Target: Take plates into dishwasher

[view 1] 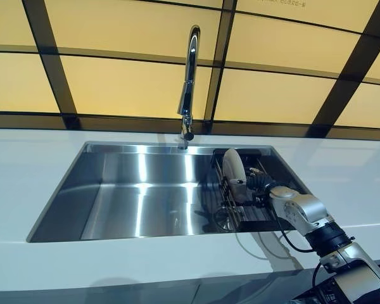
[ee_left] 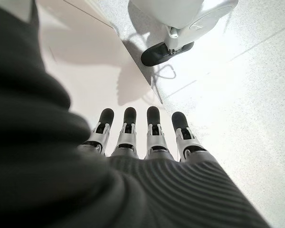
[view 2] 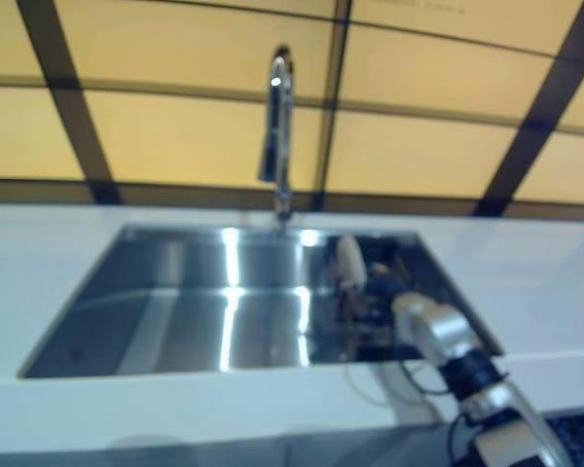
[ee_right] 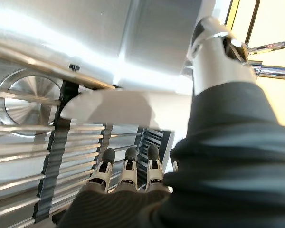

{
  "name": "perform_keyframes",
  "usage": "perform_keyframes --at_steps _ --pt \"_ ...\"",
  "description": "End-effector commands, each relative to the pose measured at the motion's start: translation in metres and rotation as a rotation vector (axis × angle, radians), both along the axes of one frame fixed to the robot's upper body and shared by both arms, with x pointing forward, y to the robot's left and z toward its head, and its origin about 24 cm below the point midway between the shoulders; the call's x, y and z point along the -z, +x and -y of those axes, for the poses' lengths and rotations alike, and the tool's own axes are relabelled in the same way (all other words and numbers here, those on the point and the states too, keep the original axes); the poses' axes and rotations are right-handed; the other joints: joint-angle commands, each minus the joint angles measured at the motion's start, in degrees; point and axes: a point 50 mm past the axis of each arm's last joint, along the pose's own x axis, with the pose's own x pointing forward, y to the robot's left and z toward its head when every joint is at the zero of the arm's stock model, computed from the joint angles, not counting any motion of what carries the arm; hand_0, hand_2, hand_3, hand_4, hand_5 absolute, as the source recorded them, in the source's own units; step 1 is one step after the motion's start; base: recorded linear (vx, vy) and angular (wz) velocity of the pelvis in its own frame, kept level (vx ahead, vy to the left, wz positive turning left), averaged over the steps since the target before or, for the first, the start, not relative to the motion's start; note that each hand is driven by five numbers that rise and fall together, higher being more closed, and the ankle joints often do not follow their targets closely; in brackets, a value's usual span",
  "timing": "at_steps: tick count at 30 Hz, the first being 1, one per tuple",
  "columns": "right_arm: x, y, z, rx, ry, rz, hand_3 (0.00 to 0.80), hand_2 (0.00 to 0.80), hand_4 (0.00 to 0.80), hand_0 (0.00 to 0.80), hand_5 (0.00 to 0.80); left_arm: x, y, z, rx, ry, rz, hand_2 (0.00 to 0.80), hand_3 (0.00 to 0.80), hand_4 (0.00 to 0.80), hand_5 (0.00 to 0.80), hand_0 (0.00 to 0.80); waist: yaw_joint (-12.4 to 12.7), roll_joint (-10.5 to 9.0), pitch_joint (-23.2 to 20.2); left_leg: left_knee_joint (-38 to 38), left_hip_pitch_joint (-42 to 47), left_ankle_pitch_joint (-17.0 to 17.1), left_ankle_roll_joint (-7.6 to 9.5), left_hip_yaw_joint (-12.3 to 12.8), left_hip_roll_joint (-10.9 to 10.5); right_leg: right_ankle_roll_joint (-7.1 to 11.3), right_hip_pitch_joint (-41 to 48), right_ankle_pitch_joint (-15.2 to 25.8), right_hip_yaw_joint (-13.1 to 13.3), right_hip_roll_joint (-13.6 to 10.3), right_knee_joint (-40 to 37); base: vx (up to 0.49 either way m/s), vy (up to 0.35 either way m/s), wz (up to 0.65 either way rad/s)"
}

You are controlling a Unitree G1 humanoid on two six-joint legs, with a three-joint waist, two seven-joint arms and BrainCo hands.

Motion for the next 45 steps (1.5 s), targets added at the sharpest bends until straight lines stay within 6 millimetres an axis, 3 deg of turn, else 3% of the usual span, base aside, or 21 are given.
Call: perform_keyframes --at_steps 1,25,38,39,41,43,45 --pt "-0.021 0.004 -0.012 -0.021 -0.003 0.085 0.000 0.000 0.000 0.000 0.000 -0.006 0.017 -0.001 0.040 0.022 0.030 0.000 0.000 0.000 0.000 0.000 1.7 -0.49 -1.6 1.8 3.7 -9.1 4.01 5.6 -4.0 0.18 -5.6 -4.0 1.3 1.5 9.9 0.000 0.000 0.00" --pt "-0.019 0.009 -0.025 0.027 0.018 0.076 0.000 0.000 0.000 0.000 0.000 -0.007 0.023 0.005 0.055 0.009 0.035 0.000 0.000 0.000 0.000 0.000 2.3 0.20 -1.0 2.3 3.3 -9.1 4.27 5.0 -4.2 0.30 -6.2 -4.1 1.2 0.9 11.0 0.000 0.000 0.00" --pt "-0.021 0.013 -0.012 0.099 0.019 0.087 0.000 0.000 0.000 0.000 0.000 -0.006 0.019 0.003 0.039 0.006 0.027 0.000 0.000 0.000 0.000 0.000 2.6 0.35 -0.9 2.5 3.2 -9.2 4.34 4.9 -4.3 0.43 -6.3 -4.1 1.1 0.8 11.2 0.000 0.000 0.00" --pt "-0.021 0.013 -0.011 0.100 0.018 0.086 0.050 0.050 0.050 0.050 0.050 -0.006 0.019 0.003 0.039 0.006 0.027 0.000 0.000 0.000 0.000 0.000 2.7 0.35 -0.9 2.5 3.2 -9.2 4.33 4.9 -4.3 0.43 -6.3 -4.1 1.1 0.7 11.2 0.000 0.000 0.00" --pt "-0.021 0.014 -0.010 0.099 0.009 0.085 0.270 0.270 0.270 0.270 0.270 -0.005 0.018 0.003 0.036 0.004 0.026 0.000 0.000 0.000 0.000 0.000 2.7 0.39 -1.0 2.5 3.2 -9.2 4.34 4.9 -4.2 0.42 -6.3 -4.1 1.1 0.7 11.2 0.000 0.000 0.00" --pt "-0.021 0.014 -0.008 0.097 0.006 0.086 0.326 0.326 0.326 0.326 0.326 -0.005 0.017 0.003 0.035 0.002 0.026 0.000 0.000 0.000 0.000 0.000 2.6 0.39 -1.0 2.5 3.2 -9.2 4.35 5.0 -4.2 0.38 -6.3 -4.2 1.1 0.7 11.3 0.000 0.000 0.00" --pt "-0.021 0.014 -0.008 0.095 0.002 0.093 0.452 0.452 0.452 0.452 0.452 -0.005 0.017 0.004 0.034 0.001 0.027 0.000 0.000 0.000 0.000 0.000 2.5 0.46 -0.9 2.6 3.2 -9.3 4.34 5.0 -4.2 0.37 -6.5 -4.3 1.1 0.7 11.5 0.000 0.000 0.00"
